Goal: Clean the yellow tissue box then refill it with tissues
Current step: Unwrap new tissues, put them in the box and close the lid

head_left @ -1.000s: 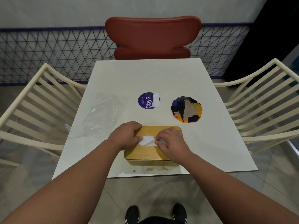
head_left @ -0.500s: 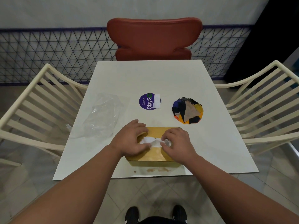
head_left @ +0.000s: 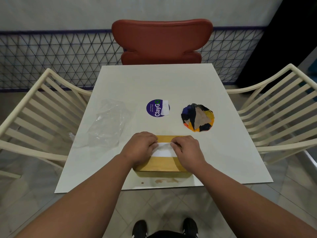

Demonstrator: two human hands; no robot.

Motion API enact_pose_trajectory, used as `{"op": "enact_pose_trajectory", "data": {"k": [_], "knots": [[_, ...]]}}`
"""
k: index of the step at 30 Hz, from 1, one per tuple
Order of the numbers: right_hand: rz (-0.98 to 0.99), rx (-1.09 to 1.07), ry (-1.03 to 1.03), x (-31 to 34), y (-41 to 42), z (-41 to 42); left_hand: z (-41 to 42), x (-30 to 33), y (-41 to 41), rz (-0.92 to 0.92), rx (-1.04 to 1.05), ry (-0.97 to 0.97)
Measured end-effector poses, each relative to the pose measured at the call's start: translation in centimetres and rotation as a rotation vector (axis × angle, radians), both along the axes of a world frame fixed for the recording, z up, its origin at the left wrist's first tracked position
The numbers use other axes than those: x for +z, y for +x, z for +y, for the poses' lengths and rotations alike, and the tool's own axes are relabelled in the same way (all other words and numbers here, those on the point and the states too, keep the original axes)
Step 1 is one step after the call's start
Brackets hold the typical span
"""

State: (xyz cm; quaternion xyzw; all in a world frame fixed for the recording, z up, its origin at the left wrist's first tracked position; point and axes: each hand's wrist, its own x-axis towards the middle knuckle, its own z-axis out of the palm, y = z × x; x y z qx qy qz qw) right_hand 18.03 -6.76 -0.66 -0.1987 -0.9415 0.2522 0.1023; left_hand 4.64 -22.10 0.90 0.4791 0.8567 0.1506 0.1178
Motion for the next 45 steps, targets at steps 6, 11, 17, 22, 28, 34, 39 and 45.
{"op": "enact_pose_trajectory", "data": {"k": [6,11,17,22,28,34,39,45], "knots": [[0.021,0.020,-0.018,-0.5,0.2,0.1,-0.2,0.3,0.2,-0.065,0.054,0.052],[0.017,0.007,0.016,-1.0,0.1,0.4,-0.5,-0.4,0.1,-0.004,0.024,0.069],[0.028,0.003,0.059,-1.4,0.3,0.3,-0.9,-1.7,0.8,0.006,0.073,0.138],[0.016,0.001,0.140,-1.5,0.3,0.0,-0.9,-2.2,1.1,0.033,0.086,0.150],[-0.015,0.026,0.143,-1.4,0.4,0.2,-0.9,-2.5,1.1,0.049,0.102,0.172],[0.019,0.078,0.121,-1.7,0.3,0.6,-1.2,-2.5,1.9,0.056,0.150,0.171],[0.022,0.087,0.129,-1.7,0.4,0.6,-1.4,-2.4,2.3,0.058,0.176,0.159],[0.026,0.119,0.122,-1.2,0.4,1.0,-1.3,-2.0,2.2,0.064,0.160,0.131]]}}
